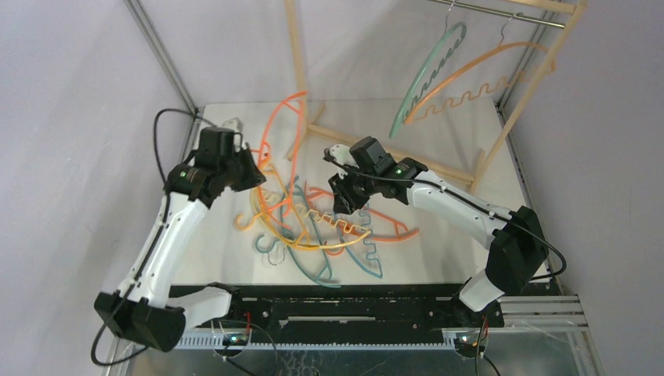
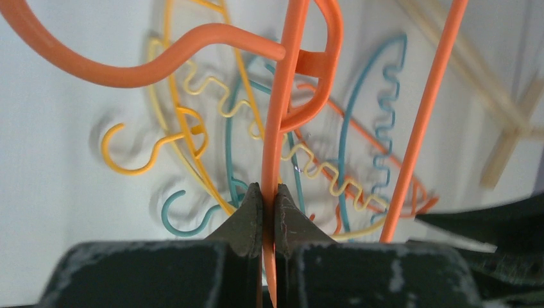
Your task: Organize the hangers
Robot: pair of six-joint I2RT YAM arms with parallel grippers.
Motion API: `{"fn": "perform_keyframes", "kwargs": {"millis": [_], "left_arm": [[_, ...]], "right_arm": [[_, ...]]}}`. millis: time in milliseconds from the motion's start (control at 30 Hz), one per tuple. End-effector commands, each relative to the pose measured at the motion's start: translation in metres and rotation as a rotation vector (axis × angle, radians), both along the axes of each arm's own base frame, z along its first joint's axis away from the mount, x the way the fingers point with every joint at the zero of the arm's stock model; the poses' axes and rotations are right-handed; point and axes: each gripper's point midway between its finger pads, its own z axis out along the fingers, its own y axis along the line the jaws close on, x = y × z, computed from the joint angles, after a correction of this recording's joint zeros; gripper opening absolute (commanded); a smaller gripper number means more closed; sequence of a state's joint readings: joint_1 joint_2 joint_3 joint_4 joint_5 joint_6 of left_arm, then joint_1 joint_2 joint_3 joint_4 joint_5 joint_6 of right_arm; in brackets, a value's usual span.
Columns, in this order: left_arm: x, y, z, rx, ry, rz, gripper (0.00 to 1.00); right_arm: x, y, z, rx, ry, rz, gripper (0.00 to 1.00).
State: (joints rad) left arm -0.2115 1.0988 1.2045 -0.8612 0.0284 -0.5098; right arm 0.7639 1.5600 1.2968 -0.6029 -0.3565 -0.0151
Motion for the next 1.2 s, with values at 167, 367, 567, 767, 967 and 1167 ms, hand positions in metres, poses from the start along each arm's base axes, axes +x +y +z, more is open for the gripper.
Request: {"fn": "perform_keyframes", "kwargs": {"millis": [167, 367, 567, 767, 967, 1167], "left_arm": [[0.024, -0.046, 0.070, 0.298, -0.161, -0.364, 0.00], [0.076, -0.030, 0.107, 0.540, -0.255, -0.343, 0.00], [0.125, -0.054, 0.144, 0.560, -0.356, -0.375, 0.00], [0.150, -0.092, 0.143, 0.503, -0.400, -0.433, 0.00], [0.158, -0.110, 0.191, 0.471, -0.573, -0.456, 0.00], [0.155, -0.136, 0.227, 0.336, -0.721, -0.510, 0.00]], "right_arm": [[0.029, -0.012, 0.088, 0.116, -0.195, -0.122, 0.42], [0.042, -0.021, 0.123, 0.160, -0.252, -0.178, 0.42], [0.052, -0.022, 0.158, 0.211, -0.287, -0.217, 0.42], [0.056, -0.011, 0.195, 0.306, -0.296, -0.233, 0.46], [0.065, 0.000, 0.207, 0.348, -0.307, -0.223, 0.45], [0.086, 0.012, 0.212, 0.365, -0.307, -0.230, 0.44]]}}
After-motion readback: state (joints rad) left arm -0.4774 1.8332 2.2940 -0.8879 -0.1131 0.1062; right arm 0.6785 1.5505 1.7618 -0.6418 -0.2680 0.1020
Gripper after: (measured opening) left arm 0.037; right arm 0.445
